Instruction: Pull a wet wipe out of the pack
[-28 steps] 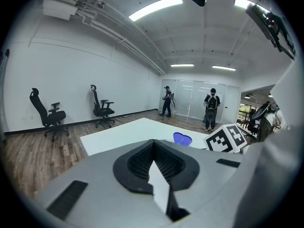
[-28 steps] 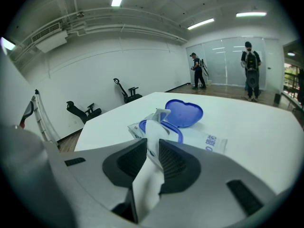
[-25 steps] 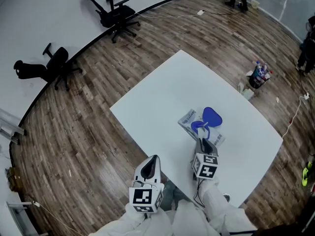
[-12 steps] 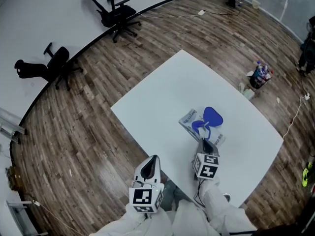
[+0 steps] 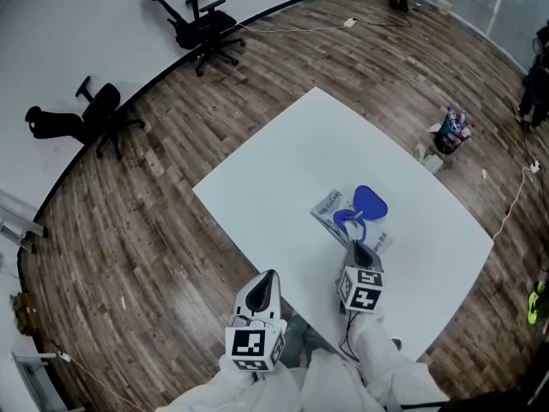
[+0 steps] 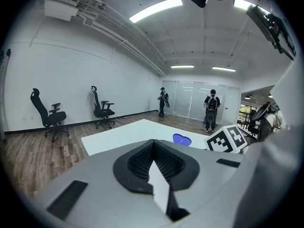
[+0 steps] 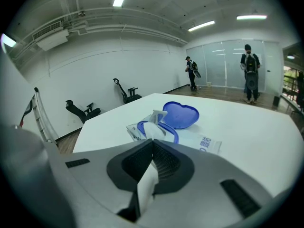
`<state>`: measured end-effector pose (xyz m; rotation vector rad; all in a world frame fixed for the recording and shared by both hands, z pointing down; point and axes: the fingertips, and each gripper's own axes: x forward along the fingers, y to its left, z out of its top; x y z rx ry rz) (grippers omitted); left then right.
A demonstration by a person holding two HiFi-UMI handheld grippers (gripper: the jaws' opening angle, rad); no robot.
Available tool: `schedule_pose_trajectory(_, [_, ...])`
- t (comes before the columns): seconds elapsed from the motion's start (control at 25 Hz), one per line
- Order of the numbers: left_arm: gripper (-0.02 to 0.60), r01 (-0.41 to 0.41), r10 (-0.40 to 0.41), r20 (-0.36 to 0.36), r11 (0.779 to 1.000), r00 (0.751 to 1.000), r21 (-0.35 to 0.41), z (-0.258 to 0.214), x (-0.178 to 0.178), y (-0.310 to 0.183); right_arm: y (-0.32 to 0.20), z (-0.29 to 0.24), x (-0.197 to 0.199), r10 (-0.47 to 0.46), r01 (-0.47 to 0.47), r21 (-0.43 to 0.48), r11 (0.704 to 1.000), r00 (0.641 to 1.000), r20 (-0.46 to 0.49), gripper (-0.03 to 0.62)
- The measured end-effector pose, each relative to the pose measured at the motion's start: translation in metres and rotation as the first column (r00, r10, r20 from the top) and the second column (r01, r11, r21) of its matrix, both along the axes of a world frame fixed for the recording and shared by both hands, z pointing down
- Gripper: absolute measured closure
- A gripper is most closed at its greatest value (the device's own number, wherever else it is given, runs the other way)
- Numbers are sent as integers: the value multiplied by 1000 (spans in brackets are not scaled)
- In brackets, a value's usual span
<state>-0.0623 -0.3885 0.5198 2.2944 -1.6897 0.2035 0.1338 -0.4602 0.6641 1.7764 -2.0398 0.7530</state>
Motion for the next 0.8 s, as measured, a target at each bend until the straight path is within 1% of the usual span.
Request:
schedule_pose_trajectory(0.24, [581,-9,9,-7,1000,1000,7,-5,4,1,-1,-7,-1,-13,13,19,1000,1000,22,585])
schedule_pose_trajectory(0.8, [581,-25,26,-18,999,1000,29,-12,13,2,-3,-28,0,-21,20,72,997,999,25,585])
